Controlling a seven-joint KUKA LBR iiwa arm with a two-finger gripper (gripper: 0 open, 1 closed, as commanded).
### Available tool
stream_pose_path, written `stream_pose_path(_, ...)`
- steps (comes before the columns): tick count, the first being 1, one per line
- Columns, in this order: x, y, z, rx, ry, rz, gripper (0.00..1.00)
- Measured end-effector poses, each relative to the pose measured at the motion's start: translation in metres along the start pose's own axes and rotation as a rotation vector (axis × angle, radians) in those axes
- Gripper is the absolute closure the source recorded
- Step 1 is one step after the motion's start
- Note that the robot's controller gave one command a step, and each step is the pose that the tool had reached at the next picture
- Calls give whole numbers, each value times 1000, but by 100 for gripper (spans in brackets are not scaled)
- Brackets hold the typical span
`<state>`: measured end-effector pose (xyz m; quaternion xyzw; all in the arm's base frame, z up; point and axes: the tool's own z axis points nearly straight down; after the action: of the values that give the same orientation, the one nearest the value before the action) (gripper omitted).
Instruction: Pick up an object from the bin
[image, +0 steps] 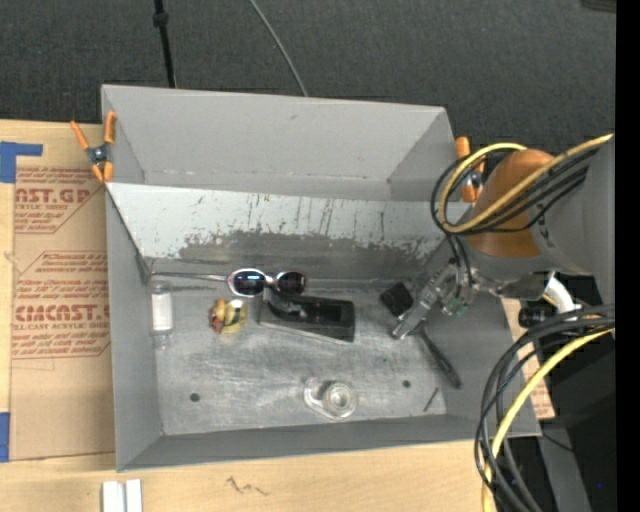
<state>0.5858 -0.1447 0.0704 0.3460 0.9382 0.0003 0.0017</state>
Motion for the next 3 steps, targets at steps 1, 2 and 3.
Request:
stream_pose_path(1,1,-1,-4,3,5,-1,100)
stream_pose_path(2,3,-2,-25,6,11,-1,100)
stream_pose_path(3,1,0,-45,1,1,-1,100)
